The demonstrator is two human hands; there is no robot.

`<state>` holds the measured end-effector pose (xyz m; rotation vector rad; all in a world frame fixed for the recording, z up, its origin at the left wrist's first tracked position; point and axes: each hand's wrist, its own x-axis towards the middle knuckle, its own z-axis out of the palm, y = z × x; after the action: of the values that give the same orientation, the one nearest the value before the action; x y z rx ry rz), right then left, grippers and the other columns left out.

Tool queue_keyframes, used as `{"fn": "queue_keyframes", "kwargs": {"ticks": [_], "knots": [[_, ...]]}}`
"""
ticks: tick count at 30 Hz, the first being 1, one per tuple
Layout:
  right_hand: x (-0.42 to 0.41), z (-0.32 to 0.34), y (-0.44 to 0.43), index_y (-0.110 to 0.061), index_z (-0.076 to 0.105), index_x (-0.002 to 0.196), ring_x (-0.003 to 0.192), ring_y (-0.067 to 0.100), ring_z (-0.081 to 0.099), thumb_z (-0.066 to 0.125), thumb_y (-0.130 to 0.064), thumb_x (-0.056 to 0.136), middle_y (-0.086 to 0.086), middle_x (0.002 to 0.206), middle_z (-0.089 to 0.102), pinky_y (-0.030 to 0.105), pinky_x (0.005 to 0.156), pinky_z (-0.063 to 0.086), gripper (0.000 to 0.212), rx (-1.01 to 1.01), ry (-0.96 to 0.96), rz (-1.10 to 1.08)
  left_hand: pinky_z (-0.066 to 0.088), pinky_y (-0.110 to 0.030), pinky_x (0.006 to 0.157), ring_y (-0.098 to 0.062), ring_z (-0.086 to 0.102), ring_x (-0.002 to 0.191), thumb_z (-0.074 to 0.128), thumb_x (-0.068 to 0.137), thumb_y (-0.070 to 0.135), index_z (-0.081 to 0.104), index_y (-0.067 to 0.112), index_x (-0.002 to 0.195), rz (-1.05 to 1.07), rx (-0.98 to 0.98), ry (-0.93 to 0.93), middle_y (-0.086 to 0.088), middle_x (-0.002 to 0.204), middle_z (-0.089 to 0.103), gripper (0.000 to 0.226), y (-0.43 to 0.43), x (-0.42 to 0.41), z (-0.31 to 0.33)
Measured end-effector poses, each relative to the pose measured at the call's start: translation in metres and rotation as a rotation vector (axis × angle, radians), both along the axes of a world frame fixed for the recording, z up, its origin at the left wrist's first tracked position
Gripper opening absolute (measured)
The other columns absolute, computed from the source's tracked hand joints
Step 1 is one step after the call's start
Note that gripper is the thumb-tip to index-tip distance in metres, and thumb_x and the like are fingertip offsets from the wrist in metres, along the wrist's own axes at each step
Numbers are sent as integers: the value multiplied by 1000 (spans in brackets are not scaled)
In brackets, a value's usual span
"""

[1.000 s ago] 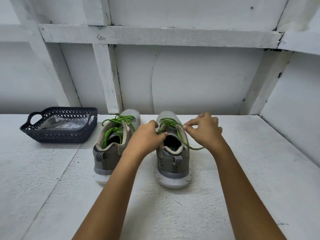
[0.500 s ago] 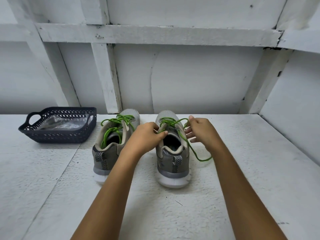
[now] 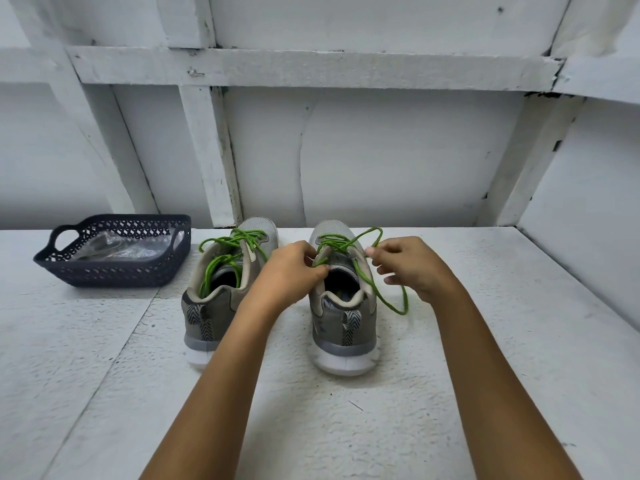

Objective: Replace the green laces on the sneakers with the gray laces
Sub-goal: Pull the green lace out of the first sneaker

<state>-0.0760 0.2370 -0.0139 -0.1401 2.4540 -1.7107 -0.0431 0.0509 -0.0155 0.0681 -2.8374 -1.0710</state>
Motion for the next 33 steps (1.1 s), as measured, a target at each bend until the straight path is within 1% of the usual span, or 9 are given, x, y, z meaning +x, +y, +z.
{"fn": "queue_keyframes", "kwargs": {"ticks": [2, 4, 7, 9, 14, 21, 23, 28, 33], "knots": [[1, 0, -3, -11, 60, 75, 62, 9, 55, 58, -14, 92, 1, 69, 58, 17, 52, 47, 17, -1, 51, 9, 38, -24, 74, -15, 54, 94, 61, 87, 31, 60, 14, 112, -1, 5, -4, 1, 105, 61, 30, 1, 0, 0], [-2, 1, -7, -10, 56, 77, 61, 13, 57, 51, -11, 96, 5, 69, 59, 17, 49, 49, 20, -197, 90, -121, 37, -24, 72, -16, 52, 92, 58, 89, 32, 58, 15, 110, 1, 16, -28, 2, 101, 58, 27, 3, 1, -1], [-7, 6, -7, -12, 51, 81, 61, 17, 58, 41, -14, 100, 7, 71, 57, 22, 51, 52, 22, -465, 109, -327, 33, -30, 64, -24, 52, 87, 48, 92, 30, 54, 15, 86, 6, 26, -65, -5, 91, 55, 17, 9, 0, -8], [-8, 4, -5, -11, 54, 81, 60, 16, 56, 42, -21, 101, 7, 70, 56, 24, 52, 50, 26, -426, 54, -281, 31, -32, 63, -26, 50, 86, 42, 94, 29, 50, 14, 80, 0, 62, -86, -11, 91, 55, 22, 13, 0, -12], [-2, -3, -7, 1, 64, 85, 57, 10, 50, 58, -21, 93, 6, 68, 55, 19, 51, 42, 25, 74, 59, 15, 33, -29, 73, -26, 52, 102, 38, 99, 26, 53, 8, 114, -24, 207, -93, -11, 107, 58, 28, 17, 5, -14], [-9, 8, 3, -6, 55, 76, 46, 11, 63, 45, -16, 100, 11, 65, 60, 23, 49, 55, 28, -524, 141, -403, 34, -30, 72, -24, 53, 97, 38, 99, 26, 55, 8, 112, -28, 229, -75, -10, 103, 59, 28, 17, 7, -14], [-7, 9, 6, -7, 56, 76, 48, 12, 58, 48, -24, 98, 9, 65, 58, 23, 49, 53, 29, -479, 99, -378, 35, -31, 68, -24, 52, 90, 38, 99, 27, 55, 7, 108, -31, 220, -76, -9, 95, 57, 27, 16, 7, -13], [3, 1, 3, -5, 65, 82, 55, 11, 49, 60, -19, 91, 5, 67, 56, 18, 48, 42, 17, 38, -53, 44, 32, -25, 56, -19, 48, 76, 38, 99, 27, 54, 8, 103, -40, 154, -92, -6, 87, 53, 25, 13, 4, -12], [-2, 9, 4, -4, 60, 84, 53, 13, 57, 47, -5, 95, 8, 68, 62, 18, 46, 49, 16, -237, 26, -279, 31, -31, 62, -22, 49, 85, 37, 99, 29, 54, 8, 103, -50, 96, -102, -8, 93, 55, 26, 13, 2, -10]]}}
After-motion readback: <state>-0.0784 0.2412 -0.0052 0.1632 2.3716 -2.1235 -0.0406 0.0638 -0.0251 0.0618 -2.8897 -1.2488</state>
